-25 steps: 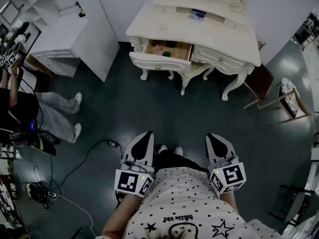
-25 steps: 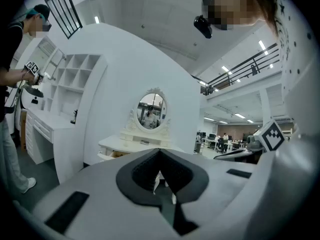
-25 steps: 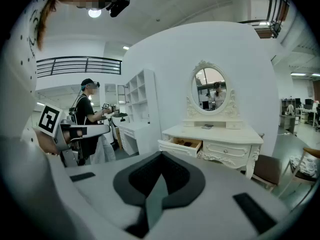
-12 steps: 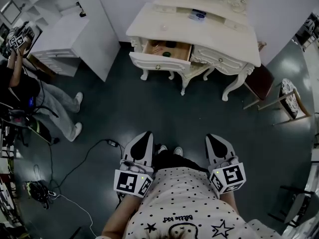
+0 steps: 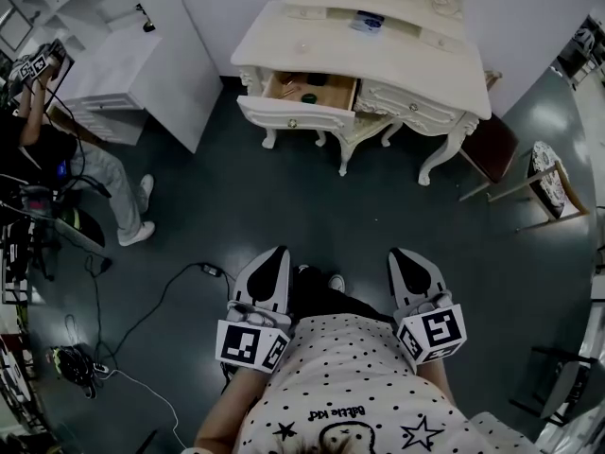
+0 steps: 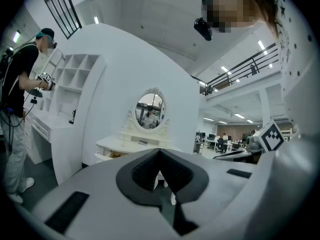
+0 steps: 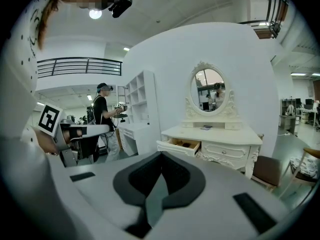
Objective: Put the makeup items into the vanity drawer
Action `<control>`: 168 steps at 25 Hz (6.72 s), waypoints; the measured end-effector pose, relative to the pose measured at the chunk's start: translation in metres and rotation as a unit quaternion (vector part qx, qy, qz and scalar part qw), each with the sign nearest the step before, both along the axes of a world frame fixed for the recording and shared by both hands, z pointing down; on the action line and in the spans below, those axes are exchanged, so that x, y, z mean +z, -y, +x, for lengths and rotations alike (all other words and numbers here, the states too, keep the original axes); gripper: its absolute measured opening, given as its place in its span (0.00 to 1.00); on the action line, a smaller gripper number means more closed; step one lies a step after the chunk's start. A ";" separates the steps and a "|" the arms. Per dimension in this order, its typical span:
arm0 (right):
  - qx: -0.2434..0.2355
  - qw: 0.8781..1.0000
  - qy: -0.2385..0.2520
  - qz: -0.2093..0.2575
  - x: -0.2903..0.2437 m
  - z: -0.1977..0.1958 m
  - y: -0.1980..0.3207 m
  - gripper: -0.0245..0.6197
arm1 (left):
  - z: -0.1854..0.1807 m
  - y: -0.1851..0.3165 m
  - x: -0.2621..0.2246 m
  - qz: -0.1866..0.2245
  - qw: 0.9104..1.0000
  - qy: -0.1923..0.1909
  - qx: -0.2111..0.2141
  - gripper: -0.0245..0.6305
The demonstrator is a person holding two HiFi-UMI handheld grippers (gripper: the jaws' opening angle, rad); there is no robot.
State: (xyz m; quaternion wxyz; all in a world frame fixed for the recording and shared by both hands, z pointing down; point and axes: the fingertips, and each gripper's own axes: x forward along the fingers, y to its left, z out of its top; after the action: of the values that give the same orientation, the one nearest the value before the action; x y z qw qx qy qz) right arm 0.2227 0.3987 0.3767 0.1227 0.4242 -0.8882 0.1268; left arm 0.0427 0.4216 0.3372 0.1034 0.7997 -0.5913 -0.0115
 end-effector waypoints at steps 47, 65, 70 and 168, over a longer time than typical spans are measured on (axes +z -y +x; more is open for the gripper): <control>0.021 0.999 0.025 -0.038 0.009 -0.139 0.196 0.05 | -0.124 0.196 0.017 -0.033 0.999 0.014 0.031 0.05; -0.019 0.999 0.031 -0.039 0.003 -0.101 0.343 0.05 | -0.095 0.324 0.006 -0.022 0.999 0.012 -0.029 0.05; -0.026 0.998 0.028 -0.040 0.006 -0.093 0.363 0.05 | -0.086 0.344 0.006 -0.017 0.999 0.014 -0.032 0.05; 0.063 0.995 0.011 -0.083 0.058 -0.247 0.661 0.23 | -0.220 0.535 0.024 -0.049 0.996 -0.002 0.075 0.05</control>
State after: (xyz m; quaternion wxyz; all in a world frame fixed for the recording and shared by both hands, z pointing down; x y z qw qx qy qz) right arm -0.0244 -0.2619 0.4349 0.1388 0.4665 -0.8474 0.2120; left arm -0.1773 -0.1131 0.3610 0.1436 0.8356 -0.5297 0.0236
